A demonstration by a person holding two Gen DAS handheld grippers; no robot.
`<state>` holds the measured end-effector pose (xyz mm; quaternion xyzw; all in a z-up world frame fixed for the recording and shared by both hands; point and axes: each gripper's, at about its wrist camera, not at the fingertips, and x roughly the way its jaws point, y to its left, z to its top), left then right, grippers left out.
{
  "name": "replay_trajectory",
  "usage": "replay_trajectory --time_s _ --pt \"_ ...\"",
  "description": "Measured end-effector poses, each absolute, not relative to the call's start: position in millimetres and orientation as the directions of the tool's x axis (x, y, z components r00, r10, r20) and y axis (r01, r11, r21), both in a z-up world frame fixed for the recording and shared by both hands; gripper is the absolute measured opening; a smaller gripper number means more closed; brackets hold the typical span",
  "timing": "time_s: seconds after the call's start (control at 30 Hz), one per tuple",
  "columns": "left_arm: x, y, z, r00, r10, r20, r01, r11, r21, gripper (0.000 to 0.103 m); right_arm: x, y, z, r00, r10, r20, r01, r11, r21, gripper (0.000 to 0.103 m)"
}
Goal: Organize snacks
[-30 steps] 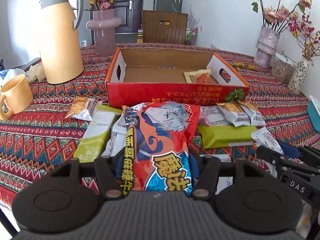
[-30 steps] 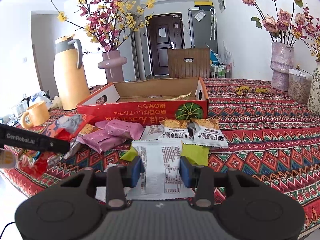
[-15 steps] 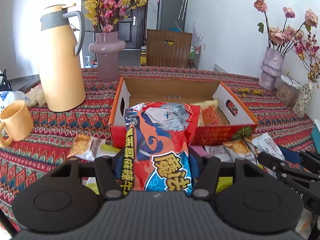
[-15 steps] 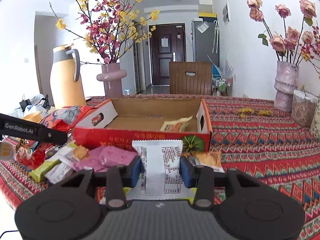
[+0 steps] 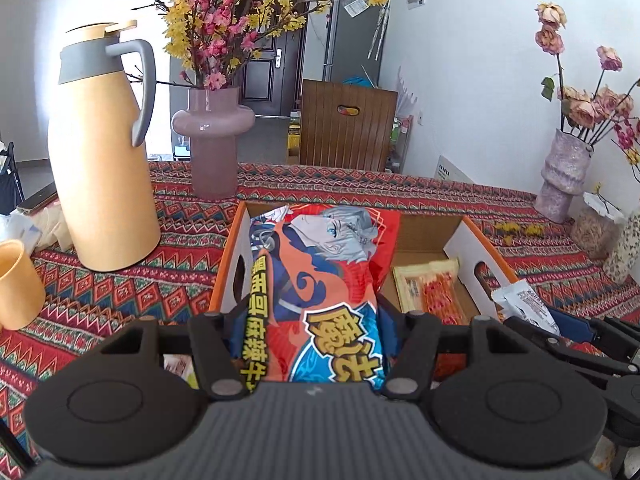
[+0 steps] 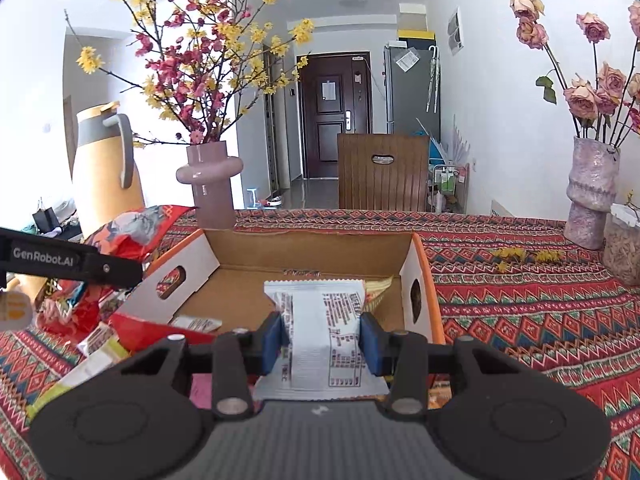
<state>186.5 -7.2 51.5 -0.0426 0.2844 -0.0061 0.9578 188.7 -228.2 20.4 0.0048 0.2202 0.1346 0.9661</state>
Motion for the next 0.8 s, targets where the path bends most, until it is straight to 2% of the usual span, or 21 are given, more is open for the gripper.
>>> replay_trajectory --time_s 0.47,0.8 --pt "251 -4 27 0.845 -0.021 -0.535 -0.056 0.99 -0.128 0.061 272 -218 9 0.852 0.251 -0.459 -0.218 0.968 0.124 0.041" --pt "268 5 5 0.831 -0.027 -0.555 -0.065 0.987 -0.146 0.061 288 -222 -11 0.849 0.245 -0.468 -0.197 0.969 0.15 0.043"
